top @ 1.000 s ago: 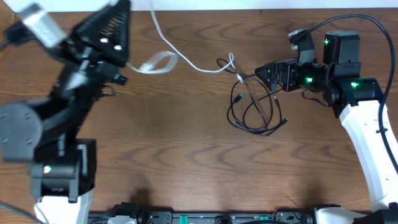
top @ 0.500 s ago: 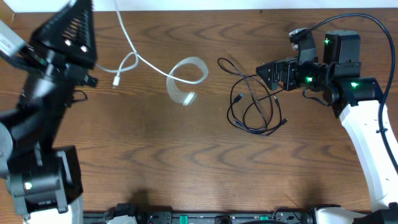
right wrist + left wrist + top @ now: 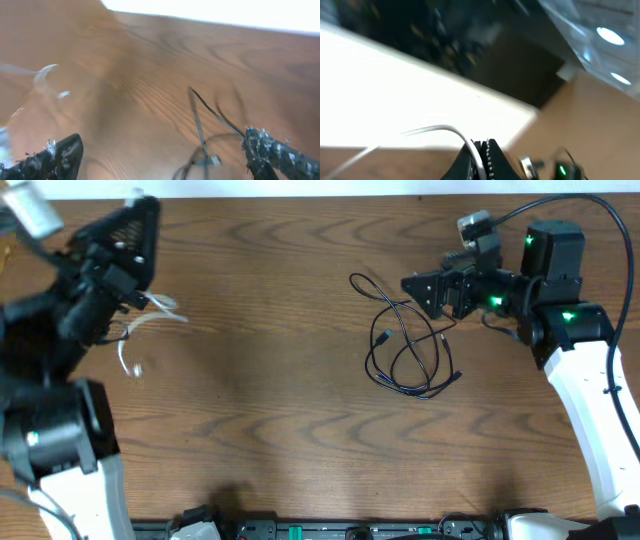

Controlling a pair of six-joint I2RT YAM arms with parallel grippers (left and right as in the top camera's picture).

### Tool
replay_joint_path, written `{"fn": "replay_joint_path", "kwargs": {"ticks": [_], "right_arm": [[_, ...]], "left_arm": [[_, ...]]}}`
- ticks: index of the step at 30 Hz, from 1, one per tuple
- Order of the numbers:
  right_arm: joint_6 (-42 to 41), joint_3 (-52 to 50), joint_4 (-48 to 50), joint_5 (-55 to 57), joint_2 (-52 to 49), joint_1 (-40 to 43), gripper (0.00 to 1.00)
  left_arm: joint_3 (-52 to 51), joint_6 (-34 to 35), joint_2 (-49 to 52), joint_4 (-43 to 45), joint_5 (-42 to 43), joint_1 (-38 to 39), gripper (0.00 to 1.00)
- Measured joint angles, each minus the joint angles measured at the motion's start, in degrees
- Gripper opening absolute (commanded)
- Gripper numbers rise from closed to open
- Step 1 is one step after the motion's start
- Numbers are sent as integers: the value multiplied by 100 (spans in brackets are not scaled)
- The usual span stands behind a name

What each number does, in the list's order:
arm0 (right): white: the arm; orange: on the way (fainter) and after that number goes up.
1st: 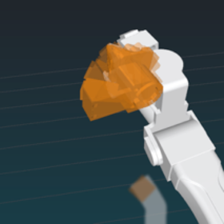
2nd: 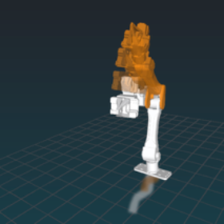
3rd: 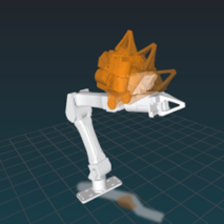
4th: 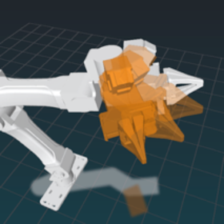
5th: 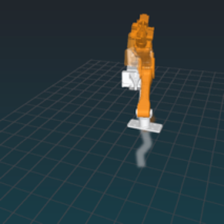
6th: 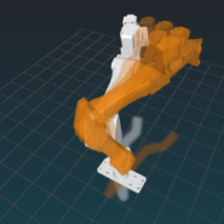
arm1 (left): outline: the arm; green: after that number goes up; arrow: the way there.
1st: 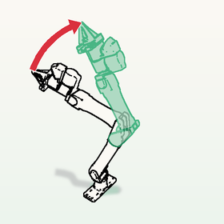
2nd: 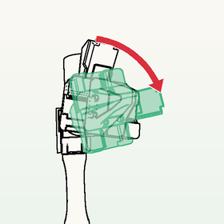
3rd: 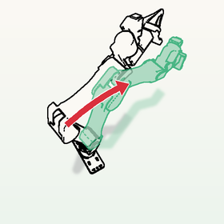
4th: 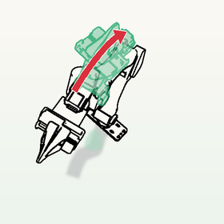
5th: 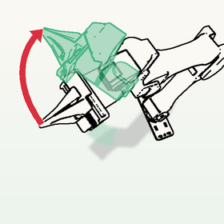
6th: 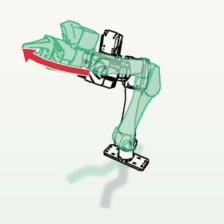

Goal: Untangle cables

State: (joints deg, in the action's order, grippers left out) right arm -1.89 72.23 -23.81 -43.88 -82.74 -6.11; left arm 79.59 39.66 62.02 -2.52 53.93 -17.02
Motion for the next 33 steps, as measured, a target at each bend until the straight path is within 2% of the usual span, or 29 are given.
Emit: {"fn": "replay_joint_path", "kwargs": {"ticks": [4, 9, 14, 22, 33], "right_arm": [[0, 0, 330, -398, -4, -407, 97], [-2, 0, 758, -573, -107, -1073, 92], [-144, 0, 1663, -656, -597, -1663, 90], [-671, -20, 3595, -1185, -1547, -2039, 85], [-1154, -20, 4577, -1572, -1945, -2470, 79]], "left_arm": [[0, 219, 387, -26, 691, 142, 7], [0, 411, 492, -20, 964, 181, 7], [0, 691, 461, -9, 1086, 181, 7], [0, 1088, 437, -4, 1172, 181, 7], [0, 1342, 435, -9, 1329, 181, 7]]}}
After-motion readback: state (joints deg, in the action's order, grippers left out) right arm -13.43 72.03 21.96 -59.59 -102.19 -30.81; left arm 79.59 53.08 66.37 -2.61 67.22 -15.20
